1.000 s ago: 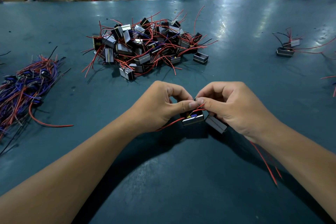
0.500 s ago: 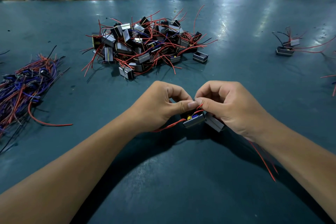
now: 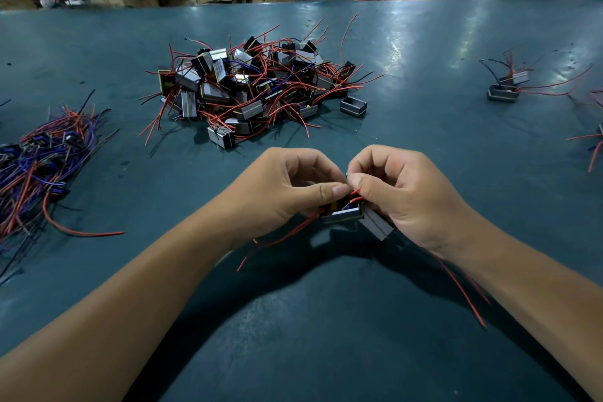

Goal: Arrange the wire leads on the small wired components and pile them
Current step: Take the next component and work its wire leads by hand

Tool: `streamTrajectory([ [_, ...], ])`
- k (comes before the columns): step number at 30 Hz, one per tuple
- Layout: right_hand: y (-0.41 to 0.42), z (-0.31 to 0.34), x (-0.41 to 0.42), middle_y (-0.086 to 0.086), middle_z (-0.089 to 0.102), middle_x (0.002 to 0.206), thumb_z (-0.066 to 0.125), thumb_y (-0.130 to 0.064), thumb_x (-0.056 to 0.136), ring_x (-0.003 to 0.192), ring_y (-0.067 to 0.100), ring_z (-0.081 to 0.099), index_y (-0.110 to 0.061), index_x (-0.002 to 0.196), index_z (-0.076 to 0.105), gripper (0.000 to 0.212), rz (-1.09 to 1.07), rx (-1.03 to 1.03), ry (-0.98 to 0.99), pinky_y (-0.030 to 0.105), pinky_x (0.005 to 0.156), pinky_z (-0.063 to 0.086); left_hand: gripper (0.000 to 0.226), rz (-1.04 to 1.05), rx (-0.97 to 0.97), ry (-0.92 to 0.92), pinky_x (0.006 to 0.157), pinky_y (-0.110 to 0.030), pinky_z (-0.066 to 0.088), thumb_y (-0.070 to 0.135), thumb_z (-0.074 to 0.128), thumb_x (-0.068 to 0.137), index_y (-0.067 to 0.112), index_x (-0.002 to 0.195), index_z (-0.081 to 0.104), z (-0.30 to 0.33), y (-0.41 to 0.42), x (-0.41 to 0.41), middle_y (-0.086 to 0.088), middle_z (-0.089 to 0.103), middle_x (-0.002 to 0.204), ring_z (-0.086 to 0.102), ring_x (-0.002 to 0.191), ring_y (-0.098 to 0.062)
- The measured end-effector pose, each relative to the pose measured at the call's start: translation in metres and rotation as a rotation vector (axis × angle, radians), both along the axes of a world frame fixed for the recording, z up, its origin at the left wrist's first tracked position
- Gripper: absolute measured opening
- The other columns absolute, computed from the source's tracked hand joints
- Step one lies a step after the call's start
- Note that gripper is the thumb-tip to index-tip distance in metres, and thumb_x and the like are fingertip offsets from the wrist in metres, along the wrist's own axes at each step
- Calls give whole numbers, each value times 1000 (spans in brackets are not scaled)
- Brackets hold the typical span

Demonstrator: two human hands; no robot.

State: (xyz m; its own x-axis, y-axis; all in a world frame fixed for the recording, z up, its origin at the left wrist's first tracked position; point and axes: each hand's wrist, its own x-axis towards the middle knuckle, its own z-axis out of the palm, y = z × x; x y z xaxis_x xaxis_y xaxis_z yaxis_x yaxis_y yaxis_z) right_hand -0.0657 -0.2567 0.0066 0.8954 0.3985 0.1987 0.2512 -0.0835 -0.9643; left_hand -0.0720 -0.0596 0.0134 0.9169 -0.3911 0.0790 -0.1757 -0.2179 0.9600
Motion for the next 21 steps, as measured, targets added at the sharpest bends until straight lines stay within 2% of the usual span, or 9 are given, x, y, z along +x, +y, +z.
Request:
streamTrajectory([
  [2, -2, 0, 2, -6, 58, 66, 60, -21, 82, 63, 9, 50, -16, 77, 63, 8, -16, -75, -60, 21, 60, 40, 26, -1, -5, 16, 67, -30, 53, 24, 75, 80, 2, 94, 71, 0, 2, 1, -17, 71, 83, 62, 73, -19],
  [4, -4, 1, 3, -11, 58, 64, 60, -22, 82, 61, 6, 50, -18, 76, 63, 7, -29, -126, -106, 18, 59, 40, 21, 2, -1, 8, 63, -25, 54, 19, 74, 81, 1, 91, 71, -1, 2, 1, -13, 71, 80, 62, 70, -18],
  [8, -6, 0, 4, -9, 59, 64, 62, -25, 81, 60, 7, 52, -21, 75, 63, 7, -35, -168, -140, 20, 59, 42, 18, 6, 18, -19, 69, -27, 52, 19, 74, 83, 3, 90, 72, -2, 3, 2, -8, 73, 80, 63, 72, -15],
  [11, -6, 0, 5, -8, 60, 64, 62, -25, 82, 60, 8, 52, -21, 75, 63, 8, -35, -169, -147, 23, 58, 43, 10, 22, 89, -145, 64, -21, 52, 17, 76, 87, 9, 92, 72, 2, 2, -1, 4, 73, 78, 65, 66, -6],
  [13, -6, 1, 5, -11, 58, 62, 62, -25, 83, 58, 5, 49, -21, 75, 63, 9, -30, -151, -140, 19, 56, 40, 6, 72, 170, -280, 60, -27, 54, 20, 75, 89, 16, 94, 73, 4, 1, -3, 7, 73, 81, 68, 69, -9],
  [15, -7, 1, 6, -13, 56, 60, 62, -25, 83, 56, 4, 47, -22, 75, 62, 9, -30, -137, -127, 16, 54, 38, 8, 124, 210, -360, 69, -38, 56, 25, 72, 88, 22, 95, 74, 6, 1, -5, 3, 74, 87, 70, 79, -19],
  [18, -6, 2, 7, -11, 57, 62, 62, -26, 82, 60, 8, 49, -20, 75, 63, 9, -42, -111, -101, 21, 58, 40, 6, 141, 220, -412, 72, -39, 56, 22, 73, 90, 20, 95, 76, 6, 0, -7, 3, 74, 86, 70, 83, -20],
  [21, -5, 2, 6, -10, 58, 62, 62, -25, 82, 60, 7, 50, -18, 76, 63, 9, -39, -85, -80, 19, 57, 40, 9, 152, 261, -481, 70, -37, 55, 24, 71, 89, 19, 94, 77, 5, -1, -7, 7, 73, 85, 69, 83, -17],
])
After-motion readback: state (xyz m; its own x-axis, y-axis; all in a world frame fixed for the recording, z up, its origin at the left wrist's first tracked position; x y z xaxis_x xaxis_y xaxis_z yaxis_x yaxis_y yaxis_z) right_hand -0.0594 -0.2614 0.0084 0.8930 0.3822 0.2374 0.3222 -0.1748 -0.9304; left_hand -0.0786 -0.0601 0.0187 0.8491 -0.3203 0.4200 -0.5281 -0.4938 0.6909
